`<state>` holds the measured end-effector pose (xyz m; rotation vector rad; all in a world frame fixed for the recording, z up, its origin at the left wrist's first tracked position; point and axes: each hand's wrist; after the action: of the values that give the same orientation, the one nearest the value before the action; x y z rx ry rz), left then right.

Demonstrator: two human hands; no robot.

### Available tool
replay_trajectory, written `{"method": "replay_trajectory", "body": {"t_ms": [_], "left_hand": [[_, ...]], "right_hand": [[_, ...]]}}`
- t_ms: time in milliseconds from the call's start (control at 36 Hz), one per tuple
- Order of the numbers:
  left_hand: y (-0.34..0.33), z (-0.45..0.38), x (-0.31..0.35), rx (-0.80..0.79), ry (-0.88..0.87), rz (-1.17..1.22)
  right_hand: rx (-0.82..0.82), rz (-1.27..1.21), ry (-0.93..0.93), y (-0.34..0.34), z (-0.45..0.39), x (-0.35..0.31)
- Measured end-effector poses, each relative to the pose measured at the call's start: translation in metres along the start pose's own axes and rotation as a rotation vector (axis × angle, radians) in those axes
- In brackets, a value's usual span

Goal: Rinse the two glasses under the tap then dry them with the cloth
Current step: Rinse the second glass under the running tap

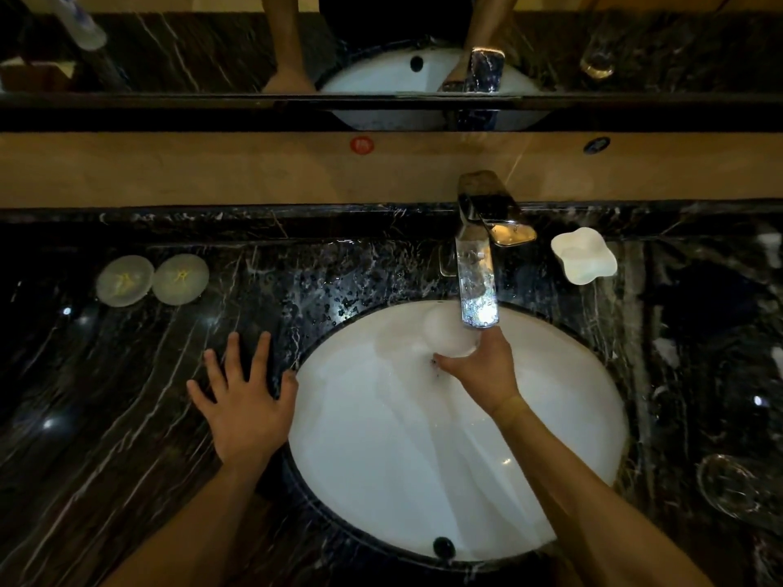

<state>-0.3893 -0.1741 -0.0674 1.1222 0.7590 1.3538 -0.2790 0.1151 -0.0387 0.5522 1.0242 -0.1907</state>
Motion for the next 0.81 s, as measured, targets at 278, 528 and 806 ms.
{"method": "replay_trajectory", "body": {"t_ms": [278, 528, 806], "left_hand": [[0.001, 0.001, 0.001, 0.0, -0.003, 0.006], [0.0, 0.0, 0.0, -0.002, -0.009, -0.002], [0.001, 0.001, 0.0, -0.001, -0.01, -0.004]], "right_hand": [[0.002, 0.09, -0.037, 0.031, -0.002, -0.004], [-0.508, -0.359, -0.171, 0.06, -0.002, 0.002], [-0.161, -0.169, -0.025, 0.014, -0.005, -0.005]]}}
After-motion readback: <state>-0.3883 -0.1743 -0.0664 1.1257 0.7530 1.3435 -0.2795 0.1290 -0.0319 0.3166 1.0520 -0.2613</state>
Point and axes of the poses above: each hand's wrist, its own z-axis away from the middle knuckle, its own y-axis out of the back of the hand, x = y × z, and after that the axes turned 9 degrees about -x, right-handed
